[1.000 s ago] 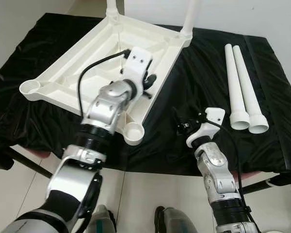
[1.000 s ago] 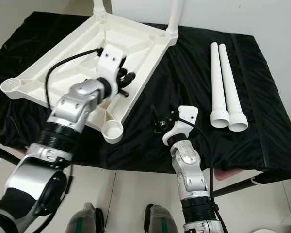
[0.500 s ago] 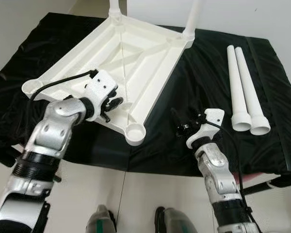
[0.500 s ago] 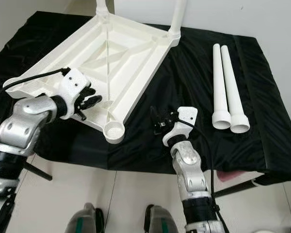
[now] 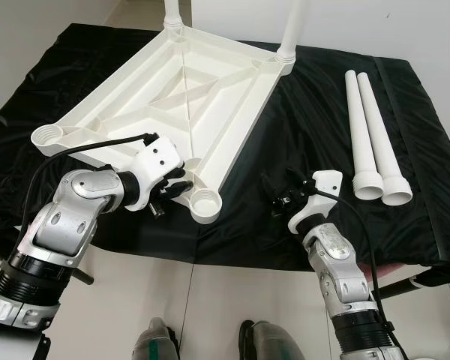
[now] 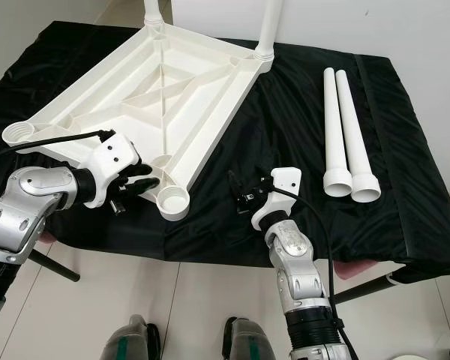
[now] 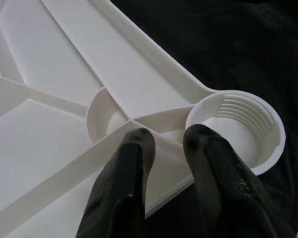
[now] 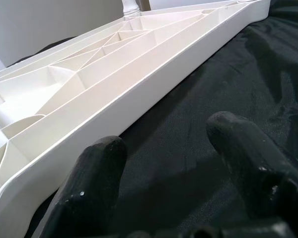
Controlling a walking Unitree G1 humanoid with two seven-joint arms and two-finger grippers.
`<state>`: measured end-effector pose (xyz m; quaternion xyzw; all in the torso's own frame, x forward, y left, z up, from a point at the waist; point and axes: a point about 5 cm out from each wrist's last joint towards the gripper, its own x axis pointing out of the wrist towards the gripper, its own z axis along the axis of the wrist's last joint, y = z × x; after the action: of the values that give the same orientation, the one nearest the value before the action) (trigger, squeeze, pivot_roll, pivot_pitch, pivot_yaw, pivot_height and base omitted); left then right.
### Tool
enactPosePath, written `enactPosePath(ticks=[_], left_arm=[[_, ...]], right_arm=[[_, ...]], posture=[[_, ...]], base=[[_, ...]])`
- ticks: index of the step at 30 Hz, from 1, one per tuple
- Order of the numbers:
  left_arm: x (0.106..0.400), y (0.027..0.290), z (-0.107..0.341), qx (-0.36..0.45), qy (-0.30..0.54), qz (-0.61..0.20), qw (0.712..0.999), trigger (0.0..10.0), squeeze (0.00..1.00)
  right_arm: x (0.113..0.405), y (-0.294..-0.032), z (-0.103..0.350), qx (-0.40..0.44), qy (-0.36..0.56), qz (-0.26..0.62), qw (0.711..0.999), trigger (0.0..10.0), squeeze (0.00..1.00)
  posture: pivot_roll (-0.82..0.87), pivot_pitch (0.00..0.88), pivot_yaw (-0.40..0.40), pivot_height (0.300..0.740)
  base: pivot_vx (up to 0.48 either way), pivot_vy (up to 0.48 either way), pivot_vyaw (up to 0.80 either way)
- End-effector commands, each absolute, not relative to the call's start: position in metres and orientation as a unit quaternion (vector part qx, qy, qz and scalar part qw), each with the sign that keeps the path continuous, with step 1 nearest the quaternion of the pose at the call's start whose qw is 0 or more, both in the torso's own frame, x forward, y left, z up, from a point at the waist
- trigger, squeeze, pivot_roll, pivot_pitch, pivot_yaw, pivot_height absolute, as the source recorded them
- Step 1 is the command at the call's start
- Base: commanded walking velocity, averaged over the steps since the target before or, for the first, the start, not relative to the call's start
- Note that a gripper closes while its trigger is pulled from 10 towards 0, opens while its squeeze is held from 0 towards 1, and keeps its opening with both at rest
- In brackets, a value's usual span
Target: Building children table
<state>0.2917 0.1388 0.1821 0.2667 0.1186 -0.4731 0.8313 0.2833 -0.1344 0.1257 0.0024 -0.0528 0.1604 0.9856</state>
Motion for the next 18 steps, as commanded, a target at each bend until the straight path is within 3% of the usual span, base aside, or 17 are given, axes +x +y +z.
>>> enactPosePath(ticks=[1, 18], left_arm=[[0.288, 0.136, 0.181, 0.273, 0.118, -0.484, 0.823, 10.0, 0.0], [0.298, 0.134, 0.16, 0.326, 0.154, -0.449, 0.818, 10.0, 0.0]], right_arm=[[0.281, -0.135, 0.124, 0.002, -0.047, 0.162, 0.986, 10.0, 0.0], [0.282, -0.144, 0.128, -0.002, -0.051, 0.145, 0.988, 10.0, 0.0]], posture=[[-0.04, 0.061, -0.018, 0.74], [-0.07, 0.076, -0.01, 0.74]], base=[[0.0, 0.0, 0.0], [0.0, 0.0, 0.0]])
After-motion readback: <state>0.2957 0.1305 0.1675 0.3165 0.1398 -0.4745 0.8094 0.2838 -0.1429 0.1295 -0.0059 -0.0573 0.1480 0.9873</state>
